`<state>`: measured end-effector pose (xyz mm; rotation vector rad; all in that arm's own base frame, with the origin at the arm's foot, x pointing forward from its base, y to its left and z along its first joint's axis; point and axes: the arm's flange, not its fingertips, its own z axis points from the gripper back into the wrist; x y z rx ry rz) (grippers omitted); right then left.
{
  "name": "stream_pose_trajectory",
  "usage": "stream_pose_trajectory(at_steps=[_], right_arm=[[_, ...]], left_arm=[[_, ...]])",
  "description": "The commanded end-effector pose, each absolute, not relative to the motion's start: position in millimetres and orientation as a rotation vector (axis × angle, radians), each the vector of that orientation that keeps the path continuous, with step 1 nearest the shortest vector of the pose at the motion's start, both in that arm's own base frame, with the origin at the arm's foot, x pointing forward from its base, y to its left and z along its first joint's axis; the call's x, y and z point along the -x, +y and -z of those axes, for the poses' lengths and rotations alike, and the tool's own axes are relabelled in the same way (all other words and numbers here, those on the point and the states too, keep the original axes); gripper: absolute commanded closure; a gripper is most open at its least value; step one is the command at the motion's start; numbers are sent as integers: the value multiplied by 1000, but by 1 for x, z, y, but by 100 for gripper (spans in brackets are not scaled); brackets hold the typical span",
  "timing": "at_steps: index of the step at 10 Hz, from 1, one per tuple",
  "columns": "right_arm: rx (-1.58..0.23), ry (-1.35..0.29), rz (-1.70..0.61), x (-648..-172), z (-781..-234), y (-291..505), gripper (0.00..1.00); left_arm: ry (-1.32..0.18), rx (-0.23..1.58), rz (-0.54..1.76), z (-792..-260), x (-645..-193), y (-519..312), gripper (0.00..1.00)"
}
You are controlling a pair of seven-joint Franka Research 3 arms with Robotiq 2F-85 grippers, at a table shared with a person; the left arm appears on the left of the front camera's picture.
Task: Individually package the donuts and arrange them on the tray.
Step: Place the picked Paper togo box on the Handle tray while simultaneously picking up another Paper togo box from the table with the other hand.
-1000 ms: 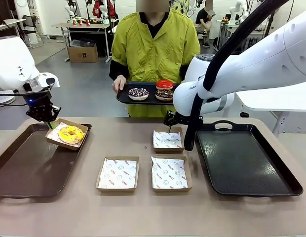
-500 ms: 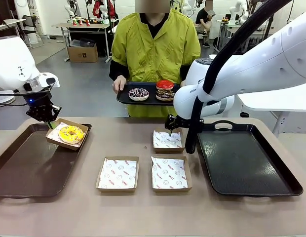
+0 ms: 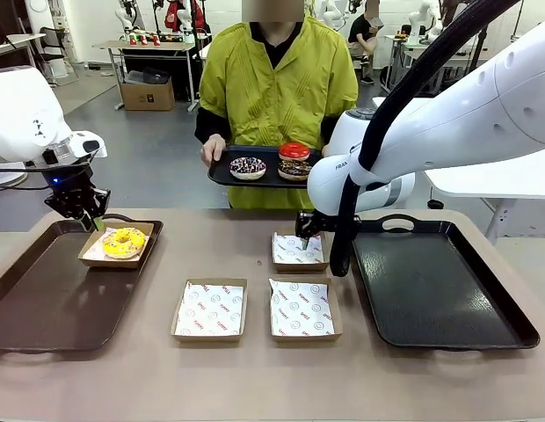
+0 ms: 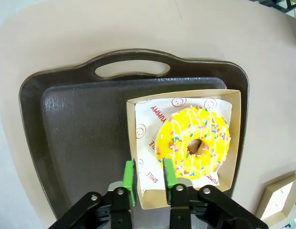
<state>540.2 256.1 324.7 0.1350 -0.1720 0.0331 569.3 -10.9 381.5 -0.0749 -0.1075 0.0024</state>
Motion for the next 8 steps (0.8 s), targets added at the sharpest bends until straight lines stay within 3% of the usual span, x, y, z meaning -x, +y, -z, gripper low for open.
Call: stream_pose_trajectory(at_steps=[1, 2, 3, 5, 8], right_arm=[[-151, -157, -34, -541, -324, 256, 63], [-152, -156, -35, -541, -324, 256, 100], [-151, -158, -29, -541, -324, 255, 100], [-157, -160, -28, -541, -324, 256, 100], [-163, -166, -22, -540, -324, 256, 100]], left_arm=[[-109, 111, 2, -385, -573, -10, 0], [-107, 109, 4, -385, -572, -11, 0], [-107, 110, 5, -385, -572, -11, 14], [-108, 112, 8, -387, -570, -10, 0], [-106, 120, 7, -388, -569, -10, 0]])
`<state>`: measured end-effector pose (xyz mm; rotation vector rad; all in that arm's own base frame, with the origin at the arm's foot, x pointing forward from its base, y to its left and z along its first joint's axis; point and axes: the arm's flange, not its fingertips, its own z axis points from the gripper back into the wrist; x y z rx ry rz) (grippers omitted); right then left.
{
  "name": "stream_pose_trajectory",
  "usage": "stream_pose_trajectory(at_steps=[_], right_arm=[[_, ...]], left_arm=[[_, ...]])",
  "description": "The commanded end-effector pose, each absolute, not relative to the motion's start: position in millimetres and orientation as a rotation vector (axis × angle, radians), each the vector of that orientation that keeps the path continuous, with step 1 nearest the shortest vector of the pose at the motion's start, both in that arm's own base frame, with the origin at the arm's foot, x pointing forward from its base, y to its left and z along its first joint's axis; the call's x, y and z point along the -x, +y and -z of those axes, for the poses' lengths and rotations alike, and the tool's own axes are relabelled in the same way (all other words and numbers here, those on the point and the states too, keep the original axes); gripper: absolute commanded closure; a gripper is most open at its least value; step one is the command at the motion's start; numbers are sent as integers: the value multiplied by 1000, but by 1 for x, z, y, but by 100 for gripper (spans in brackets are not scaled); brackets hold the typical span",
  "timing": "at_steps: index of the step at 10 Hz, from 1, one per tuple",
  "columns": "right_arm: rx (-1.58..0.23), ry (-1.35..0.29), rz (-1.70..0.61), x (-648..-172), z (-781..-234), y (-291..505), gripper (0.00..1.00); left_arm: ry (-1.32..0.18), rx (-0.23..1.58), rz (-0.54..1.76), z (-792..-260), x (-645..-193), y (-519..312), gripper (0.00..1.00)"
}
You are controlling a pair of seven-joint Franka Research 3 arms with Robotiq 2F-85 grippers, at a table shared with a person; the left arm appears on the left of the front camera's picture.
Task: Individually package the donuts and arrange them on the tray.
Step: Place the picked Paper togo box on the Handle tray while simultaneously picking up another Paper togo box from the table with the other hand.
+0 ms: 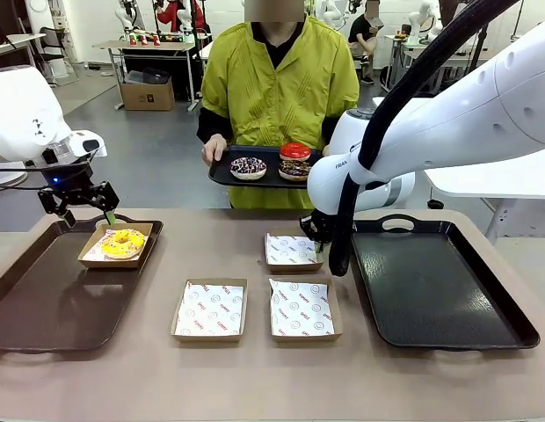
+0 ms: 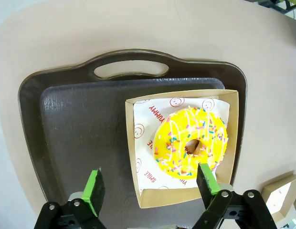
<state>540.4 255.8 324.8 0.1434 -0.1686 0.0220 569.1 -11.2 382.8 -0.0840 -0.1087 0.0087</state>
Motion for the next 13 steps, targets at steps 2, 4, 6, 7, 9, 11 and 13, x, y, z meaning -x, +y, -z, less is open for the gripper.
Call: stream_pose_trajectory(at_steps=[2, 4, 6, 7, 9, 11, 13], right_arm=[[-197, -174, -5, -534, -335, 260, 100], [-215, -148, -44, -513, -375, 266, 100], [-229, -163, -71, -494, -432, 260, 100], [-218, -182, -67, -489, -458, 256, 100], [-180, -188, -53, -487, -499, 248, 100], [-180, -160, -14, -502, -523, 238, 100], [-159, -139, 18, -515, -527, 232, 100]], left_arm=[[-112, 158, -8, -392, -567, -5, 0], [-85, 324, -90, -412, -543, 14, 0], [-84, 527, -111, -444, -494, 51, 0], [-100, 641, -134, -456, -470, 71, 0], [-171, 895, -204, -471, -427, 112, 0], [-177, 1104, -263, -468, -406, 157, 0], [-152, 1196, -320, -454, -406, 184, 0]])
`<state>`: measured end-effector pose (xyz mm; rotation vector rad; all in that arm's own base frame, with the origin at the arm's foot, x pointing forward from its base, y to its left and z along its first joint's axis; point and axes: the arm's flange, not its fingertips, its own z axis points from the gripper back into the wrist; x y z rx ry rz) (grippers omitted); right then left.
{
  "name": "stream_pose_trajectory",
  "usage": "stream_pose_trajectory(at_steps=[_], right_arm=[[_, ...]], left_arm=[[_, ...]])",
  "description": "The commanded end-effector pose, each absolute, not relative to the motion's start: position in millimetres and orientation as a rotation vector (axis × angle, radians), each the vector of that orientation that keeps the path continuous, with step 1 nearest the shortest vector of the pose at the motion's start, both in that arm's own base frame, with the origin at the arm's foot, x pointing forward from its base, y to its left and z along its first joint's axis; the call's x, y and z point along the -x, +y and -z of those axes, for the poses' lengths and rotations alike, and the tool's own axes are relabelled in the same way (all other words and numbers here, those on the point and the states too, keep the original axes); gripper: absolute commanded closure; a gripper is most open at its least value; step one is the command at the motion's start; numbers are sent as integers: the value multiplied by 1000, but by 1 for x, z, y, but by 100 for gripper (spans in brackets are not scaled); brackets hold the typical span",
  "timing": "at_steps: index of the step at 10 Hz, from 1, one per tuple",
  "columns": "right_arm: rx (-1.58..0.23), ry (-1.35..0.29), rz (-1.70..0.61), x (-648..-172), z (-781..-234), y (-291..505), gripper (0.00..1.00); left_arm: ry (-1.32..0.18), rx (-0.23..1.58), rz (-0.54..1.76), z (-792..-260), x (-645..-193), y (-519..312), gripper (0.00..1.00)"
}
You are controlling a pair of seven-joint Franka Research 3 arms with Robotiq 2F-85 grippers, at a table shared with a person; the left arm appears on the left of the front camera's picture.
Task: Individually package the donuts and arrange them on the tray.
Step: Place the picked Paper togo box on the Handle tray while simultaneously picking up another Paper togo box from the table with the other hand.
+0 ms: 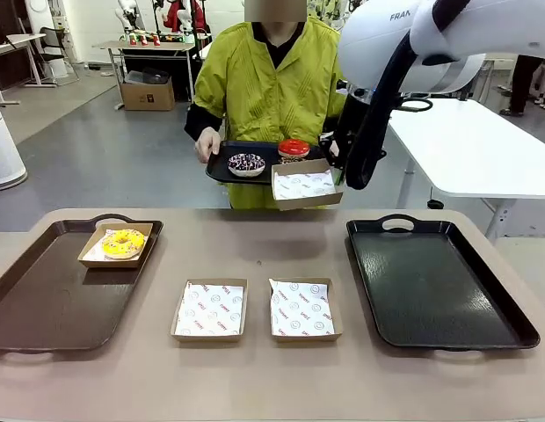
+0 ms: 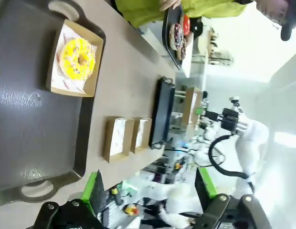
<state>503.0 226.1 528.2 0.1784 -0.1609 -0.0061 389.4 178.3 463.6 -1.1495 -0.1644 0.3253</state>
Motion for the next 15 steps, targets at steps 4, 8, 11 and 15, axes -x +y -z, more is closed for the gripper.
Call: stream_pose_trajectory(at_steps=[4, 8, 11, 15], right_arm=[[-114, -107, 45, -530, -515, 231, 100], [-116, -116, 30, -530, -506, 224, 100], [-116, -116, 30, -530, -506, 224, 100], [-116, -116, 30, -530, -506, 224, 100]], left_arm=[[-66, 1195, -487, -419, -407, 218, 0], [-83, 1186, -425, -419, -402, 207, 0], [-83, 1186, -425, -419, -402, 207, 0], [-83, 1186, -425, -419, -402, 207, 0]])
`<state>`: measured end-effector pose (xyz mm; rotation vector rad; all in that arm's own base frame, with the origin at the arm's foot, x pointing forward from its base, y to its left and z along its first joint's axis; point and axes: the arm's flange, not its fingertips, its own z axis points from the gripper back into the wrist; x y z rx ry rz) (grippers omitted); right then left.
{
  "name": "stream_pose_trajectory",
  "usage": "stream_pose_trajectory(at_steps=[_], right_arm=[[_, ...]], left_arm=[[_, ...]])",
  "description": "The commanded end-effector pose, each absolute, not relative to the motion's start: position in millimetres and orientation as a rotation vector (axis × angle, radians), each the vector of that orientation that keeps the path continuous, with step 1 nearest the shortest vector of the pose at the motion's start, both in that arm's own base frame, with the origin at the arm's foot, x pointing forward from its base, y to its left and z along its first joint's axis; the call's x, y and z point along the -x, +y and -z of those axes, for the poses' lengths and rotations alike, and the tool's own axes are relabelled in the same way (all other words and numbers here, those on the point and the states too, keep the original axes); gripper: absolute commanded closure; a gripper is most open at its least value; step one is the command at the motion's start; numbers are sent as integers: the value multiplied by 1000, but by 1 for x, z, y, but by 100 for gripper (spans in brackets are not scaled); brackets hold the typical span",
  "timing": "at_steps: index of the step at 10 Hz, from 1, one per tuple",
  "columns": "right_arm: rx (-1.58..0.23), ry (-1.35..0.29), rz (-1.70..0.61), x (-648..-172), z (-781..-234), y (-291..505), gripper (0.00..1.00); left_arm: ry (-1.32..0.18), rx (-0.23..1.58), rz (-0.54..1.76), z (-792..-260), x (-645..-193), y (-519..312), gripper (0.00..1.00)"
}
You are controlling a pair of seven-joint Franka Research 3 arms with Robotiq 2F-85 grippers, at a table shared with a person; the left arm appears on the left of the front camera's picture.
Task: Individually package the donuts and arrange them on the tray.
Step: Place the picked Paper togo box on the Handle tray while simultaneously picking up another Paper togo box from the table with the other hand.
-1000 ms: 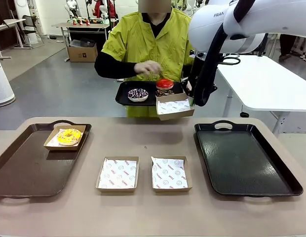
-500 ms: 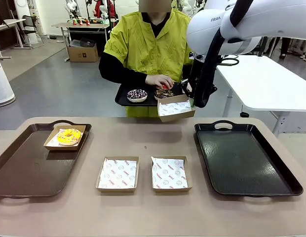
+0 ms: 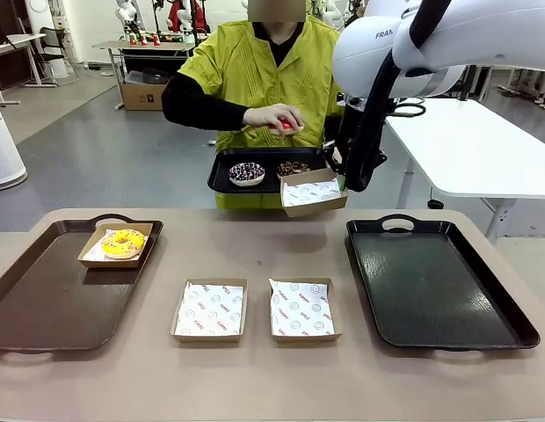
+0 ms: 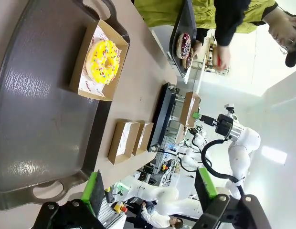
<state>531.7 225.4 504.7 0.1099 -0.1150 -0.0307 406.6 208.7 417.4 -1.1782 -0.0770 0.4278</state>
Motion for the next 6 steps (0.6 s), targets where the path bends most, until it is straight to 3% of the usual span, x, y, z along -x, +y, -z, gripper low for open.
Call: stream_pose_trajectory(at_steps=[1, 6], right_arm=[[-116, -116, 30, -530, -506, 224, 100], [-116, -116, 30, -530, -506, 224, 100]], left_arm=[[-83, 1186, -425, -419, -402, 207, 0], [-83, 1186, -425, -419, -402, 207, 0]])
